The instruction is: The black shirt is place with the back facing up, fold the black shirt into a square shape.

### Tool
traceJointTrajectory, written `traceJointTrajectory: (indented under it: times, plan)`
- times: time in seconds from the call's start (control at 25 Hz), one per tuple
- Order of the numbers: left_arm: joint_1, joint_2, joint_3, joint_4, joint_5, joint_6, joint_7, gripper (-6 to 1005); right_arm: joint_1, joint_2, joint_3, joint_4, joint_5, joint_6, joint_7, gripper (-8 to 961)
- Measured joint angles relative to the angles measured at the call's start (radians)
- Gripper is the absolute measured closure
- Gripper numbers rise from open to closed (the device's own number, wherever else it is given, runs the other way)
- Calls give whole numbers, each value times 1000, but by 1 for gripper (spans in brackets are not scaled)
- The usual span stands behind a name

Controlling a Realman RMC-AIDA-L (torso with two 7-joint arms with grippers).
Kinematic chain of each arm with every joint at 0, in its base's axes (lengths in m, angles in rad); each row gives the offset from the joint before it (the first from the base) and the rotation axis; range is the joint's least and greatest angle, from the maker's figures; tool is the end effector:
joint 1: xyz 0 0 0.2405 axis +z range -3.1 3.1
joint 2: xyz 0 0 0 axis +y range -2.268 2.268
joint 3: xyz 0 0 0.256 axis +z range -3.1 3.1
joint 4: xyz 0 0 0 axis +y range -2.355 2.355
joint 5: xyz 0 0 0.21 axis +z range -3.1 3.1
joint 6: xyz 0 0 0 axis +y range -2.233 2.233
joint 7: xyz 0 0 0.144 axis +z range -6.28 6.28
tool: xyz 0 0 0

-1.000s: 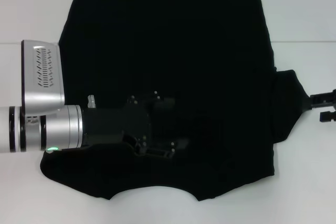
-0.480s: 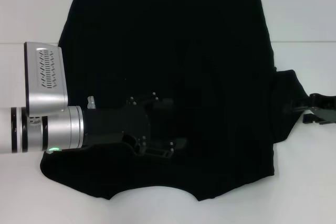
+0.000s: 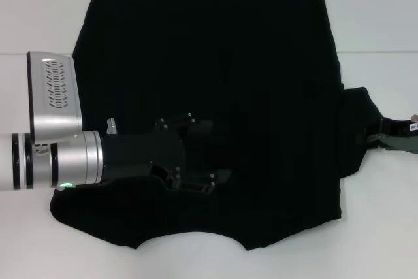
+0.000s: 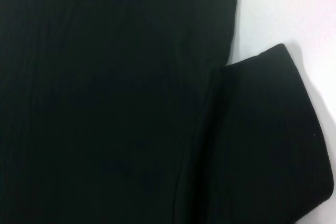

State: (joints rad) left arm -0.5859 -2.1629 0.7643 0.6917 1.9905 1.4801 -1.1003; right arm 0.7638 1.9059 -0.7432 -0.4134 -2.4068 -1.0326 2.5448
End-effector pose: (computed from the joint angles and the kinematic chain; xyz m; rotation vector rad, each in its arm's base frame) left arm -0.2225 0.3419 -0.0360 -2.7737 -0.1317 -0.6430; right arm 0.3127 0.4121 0.0266 -1.9153 1.8158 0.2059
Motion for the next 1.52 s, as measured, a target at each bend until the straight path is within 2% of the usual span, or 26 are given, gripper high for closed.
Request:
traceJointTrajectory:
  times: [0.24,0.36,0.8,1.0,1.52]
  plan:
    - [0,0,0,0,1,-16,-2,50,-9,1,-8,-6,0,0,0,688]
    - [2,0,0,0,-2,-17,-2,49,-21,0,-4,-9,1,2,-7,914]
    - [2,-1,0,0,-7,-19,-16,49,-83,-34,28,-67,9,-16,-25,949]
    - [1,-3,0,0,-8,-18,-34,49,-102,-48,56,-88,11,-29,-48,932]
    - [-5,-3,0,-8,-13,-18,-49,50,-70,-53,71,-138,12,-61,-80,889]
